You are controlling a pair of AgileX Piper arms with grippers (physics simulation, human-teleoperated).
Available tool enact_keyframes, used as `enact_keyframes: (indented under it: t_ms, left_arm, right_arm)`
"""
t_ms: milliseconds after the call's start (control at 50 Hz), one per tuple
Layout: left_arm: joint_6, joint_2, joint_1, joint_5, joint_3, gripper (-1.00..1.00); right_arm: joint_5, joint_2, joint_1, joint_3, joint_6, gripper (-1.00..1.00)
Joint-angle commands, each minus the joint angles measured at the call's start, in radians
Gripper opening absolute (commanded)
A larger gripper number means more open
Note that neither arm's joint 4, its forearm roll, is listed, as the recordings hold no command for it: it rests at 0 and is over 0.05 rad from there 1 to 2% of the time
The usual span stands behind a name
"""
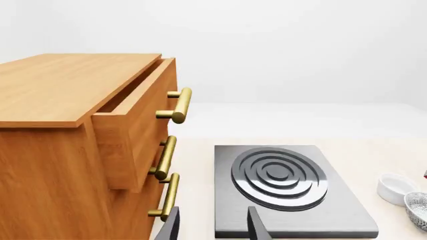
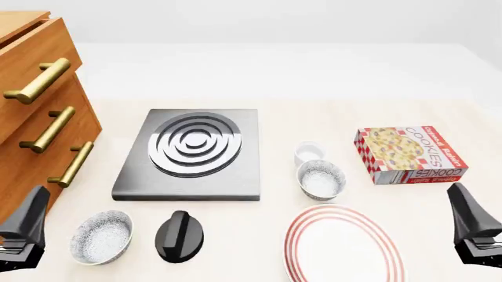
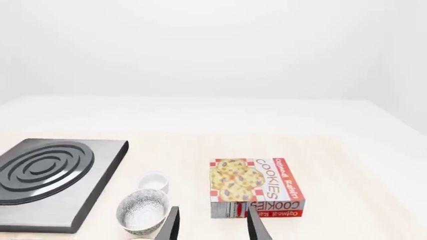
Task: Pick the akita bowl between the plate and the ramekin and place it on the plate.
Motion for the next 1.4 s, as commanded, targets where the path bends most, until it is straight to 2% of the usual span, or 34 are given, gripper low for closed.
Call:
enact_keyframes:
  t_ms: [20, 180, 200, 380, 500, 560, 740, 820, 860, 980, 1040, 1160, 1280, 1400]
  left_arm:
    - [0.0, 0.0, 0.0, 0.0, 0.0, 1.0]
    - [0.0, 0.0, 0.0, 0.0, 0.0, 1.0]
    - [0.0, 0.0, 0.0, 0.0, 0.0, 1.0]
    - [0.0, 0.0, 0.0, 0.0, 0.0, 1.0]
    - [0.0, 0.0, 0.0, 0.0, 0.0, 1.0]
    - [0.0, 0.0, 0.0, 0.0, 0.0, 1.0]
    - [0.0, 0.0, 0.0, 0.0, 0.0, 1.0]
    - [0.0, 0.0, 0.0, 0.0, 0.0, 1.0]
    - [0.0, 0.0, 0.0, 0.0, 0.0, 1.0]
    - [0.0, 0.0, 0.0, 0.0, 0.0, 1.0]
    - [0.0, 0.0, 0.0, 0.0, 0.0, 1.0]
    - [0.0, 0.0, 0.0, 0.0, 0.0, 1.0]
    - [0.0, 0.0, 0.0, 0.0, 0.0, 1.0]
    - [0.0, 0.0, 0.0, 0.0, 0.0, 1.0]
  right_arm:
    - [0.046, 0.013, 0.003, -0.051, -0.005, 1.0]
    - [0.112, 0.085, -0.007, -0.177, -0.021, 1.0]
    - [0.131, 0.084, 0.017, -0.202, -0.014, 1.0]
    - [0.187, 0.164, 0.038, -0.333, -0.034, 1.0]
    - [0.221, 0.243, 0.08, -0.433, -0.027, 1.0]
    - [0.261, 0.263, 0.104, -0.493, -0.065, 1.0]
    - [0.348, 0.333, 0.136, -0.637, -0.085, 1.0]
    - [0.379, 0.39, 0.176, -0.699, -0.109, 1.0]
    - [0.394, 0.425, 0.196, -0.73, -0.091, 1.0]
    - [0.432, 0.502, 0.241, -0.822, -0.105, 1.0]
    - [0.471, 0.544, 0.278, -0.914, -0.107, 1.0]
    - [0.525, 0.592, 0.295, -1.037, -0.12, 1.0]
    - [0.569, 0.643, 0.292, -1.111, -0.131, 1.0]
    - [0.615, 0.692, 0.281, -1.183, -0.117, 1.0]
